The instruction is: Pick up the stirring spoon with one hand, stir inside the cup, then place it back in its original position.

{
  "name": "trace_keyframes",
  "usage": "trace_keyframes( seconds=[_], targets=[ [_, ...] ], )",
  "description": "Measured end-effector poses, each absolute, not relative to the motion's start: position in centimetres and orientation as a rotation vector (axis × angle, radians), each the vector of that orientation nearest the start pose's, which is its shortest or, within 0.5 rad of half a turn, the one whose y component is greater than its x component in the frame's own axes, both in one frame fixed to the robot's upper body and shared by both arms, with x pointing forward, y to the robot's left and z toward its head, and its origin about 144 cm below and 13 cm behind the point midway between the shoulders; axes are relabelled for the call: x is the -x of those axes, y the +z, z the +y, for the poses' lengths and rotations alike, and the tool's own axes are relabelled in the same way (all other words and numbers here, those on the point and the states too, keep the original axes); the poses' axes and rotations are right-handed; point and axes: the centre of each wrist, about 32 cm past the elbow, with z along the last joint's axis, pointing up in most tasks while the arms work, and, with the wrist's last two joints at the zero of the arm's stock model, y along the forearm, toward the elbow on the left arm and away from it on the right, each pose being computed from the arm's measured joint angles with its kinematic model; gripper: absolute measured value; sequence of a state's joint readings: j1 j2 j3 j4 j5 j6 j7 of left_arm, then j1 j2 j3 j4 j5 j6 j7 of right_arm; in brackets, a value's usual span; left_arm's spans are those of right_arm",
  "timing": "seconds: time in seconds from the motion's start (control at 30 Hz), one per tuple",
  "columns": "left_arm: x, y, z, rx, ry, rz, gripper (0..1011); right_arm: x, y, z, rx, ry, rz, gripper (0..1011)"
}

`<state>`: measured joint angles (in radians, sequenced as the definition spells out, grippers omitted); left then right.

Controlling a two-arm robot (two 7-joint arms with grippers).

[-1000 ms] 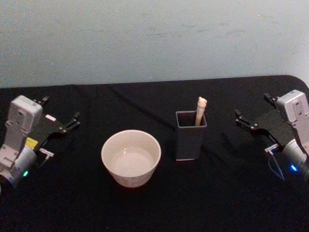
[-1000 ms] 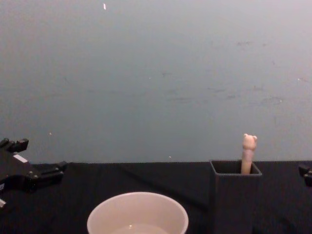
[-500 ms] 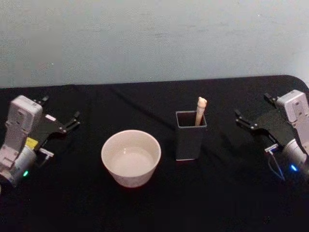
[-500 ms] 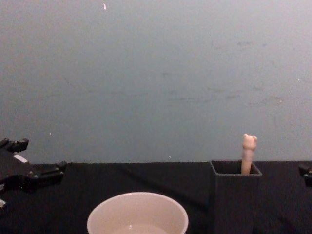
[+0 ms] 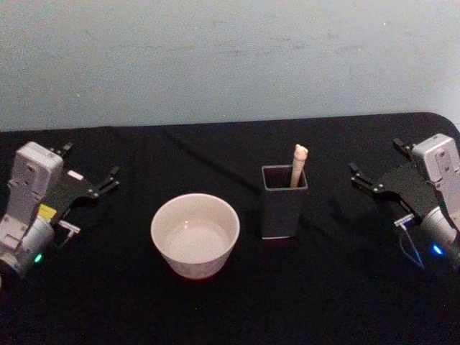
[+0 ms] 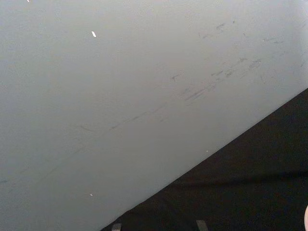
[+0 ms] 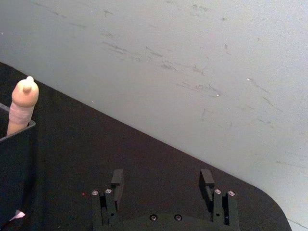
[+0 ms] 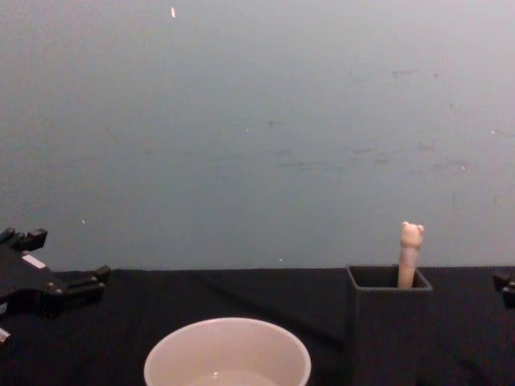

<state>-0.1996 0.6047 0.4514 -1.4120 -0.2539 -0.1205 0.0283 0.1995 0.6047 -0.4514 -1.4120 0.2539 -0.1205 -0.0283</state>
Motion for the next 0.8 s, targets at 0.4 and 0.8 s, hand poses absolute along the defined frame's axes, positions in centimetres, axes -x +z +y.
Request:
trace_keyframes(
  seconds=[0.4, 0.8],
  targets=[
    [-48.86, 113.98, 30.97, -0.305, 1.248, -0.285, 1001, -48.86, 113.98, -30.97, 0.305, -1.248, -0.285, 1002],
    [-48.87, 113.98, 30.97, -0.304, 1.248, -0.285, 1001, -48.86, 113.98, -30.97, 0.305, -1.248, -0.285, 1000]
  ],
)
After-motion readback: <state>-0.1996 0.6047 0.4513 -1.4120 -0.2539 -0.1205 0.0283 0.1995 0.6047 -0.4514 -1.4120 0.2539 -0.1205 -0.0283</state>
